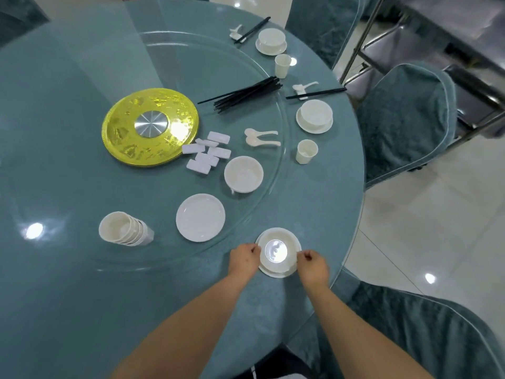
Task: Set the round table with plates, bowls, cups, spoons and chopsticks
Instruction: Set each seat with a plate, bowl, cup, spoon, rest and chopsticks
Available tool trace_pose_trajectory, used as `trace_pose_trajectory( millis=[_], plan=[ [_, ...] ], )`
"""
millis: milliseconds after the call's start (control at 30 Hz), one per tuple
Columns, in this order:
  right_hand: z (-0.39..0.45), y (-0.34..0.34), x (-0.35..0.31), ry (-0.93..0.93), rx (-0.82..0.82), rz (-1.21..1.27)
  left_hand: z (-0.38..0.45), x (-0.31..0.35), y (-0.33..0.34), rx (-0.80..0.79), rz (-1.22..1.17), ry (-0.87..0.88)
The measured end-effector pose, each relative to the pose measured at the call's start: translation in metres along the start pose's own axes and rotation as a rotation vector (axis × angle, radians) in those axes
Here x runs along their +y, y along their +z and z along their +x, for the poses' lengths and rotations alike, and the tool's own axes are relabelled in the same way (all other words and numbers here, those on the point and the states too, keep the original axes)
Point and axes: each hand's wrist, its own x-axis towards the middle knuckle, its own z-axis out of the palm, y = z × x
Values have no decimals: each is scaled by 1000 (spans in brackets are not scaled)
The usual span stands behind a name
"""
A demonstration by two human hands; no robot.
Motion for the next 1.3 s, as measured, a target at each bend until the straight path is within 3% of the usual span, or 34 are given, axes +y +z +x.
trace_pose_trajectory(
  millis=[133,300,500,767,867,1067,1300],
  plan=[
    [-4,-7,-10,-14,74,-17,-6,5,-9,-15,-3,-4],
    [-17,-2,-49,-134,56,-45,-20,9,-51,93,-26,39],
    [-50,32,-127,-346,-61,-48,-29,-6,-135,265,-39,87],
    [-102,91,-202,-570,-272,-100,-34,-37,-253,528,210,207],
    [-122,111,-215,-636,-320,-169,-36,-62,-284,481,336,168],
    [-142,133,-214,-656,-398,-252,-45,-87,-301,192,527,4],
    [-144,129,-208,-661,-359,-340,-43,-84,-305,166,526,6]
  ],
)
